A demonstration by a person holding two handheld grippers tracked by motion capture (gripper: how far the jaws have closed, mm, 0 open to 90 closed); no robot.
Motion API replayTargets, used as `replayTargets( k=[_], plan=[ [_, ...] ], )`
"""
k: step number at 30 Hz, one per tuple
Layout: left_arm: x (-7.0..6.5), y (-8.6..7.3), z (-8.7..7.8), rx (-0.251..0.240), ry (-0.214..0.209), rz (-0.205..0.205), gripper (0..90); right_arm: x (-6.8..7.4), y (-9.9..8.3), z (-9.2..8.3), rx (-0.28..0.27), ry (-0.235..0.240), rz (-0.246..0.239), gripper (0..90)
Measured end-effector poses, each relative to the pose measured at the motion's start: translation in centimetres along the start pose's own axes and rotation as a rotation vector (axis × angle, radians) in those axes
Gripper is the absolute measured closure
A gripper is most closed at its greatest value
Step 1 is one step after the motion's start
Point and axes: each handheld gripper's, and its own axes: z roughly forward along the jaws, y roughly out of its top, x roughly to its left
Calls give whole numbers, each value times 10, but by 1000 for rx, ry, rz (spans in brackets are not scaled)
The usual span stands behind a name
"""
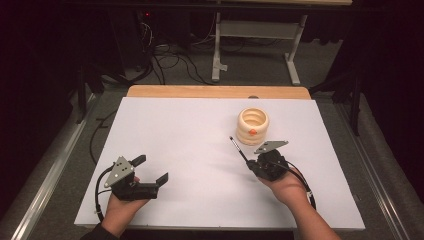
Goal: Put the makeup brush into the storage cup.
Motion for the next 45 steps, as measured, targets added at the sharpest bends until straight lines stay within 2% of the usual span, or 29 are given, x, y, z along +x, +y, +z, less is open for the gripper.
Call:
replayTargets(
  k=[13,23,37,45],
  plan=[
    [1,0,0,-2,1,-6,2,-3,-9,4,-81,1,34,861],
    [1,-1,1,4,9,-3,2,-2,-17,6,-114,8,59,862],
    [1,-2,2,10,11,-5,2,-3,-21,4,-163,1,68,861],
    [-1,-3,3,4,-4,-3,2,-1,-23,1,-226,-12,60,861]
  ],
)
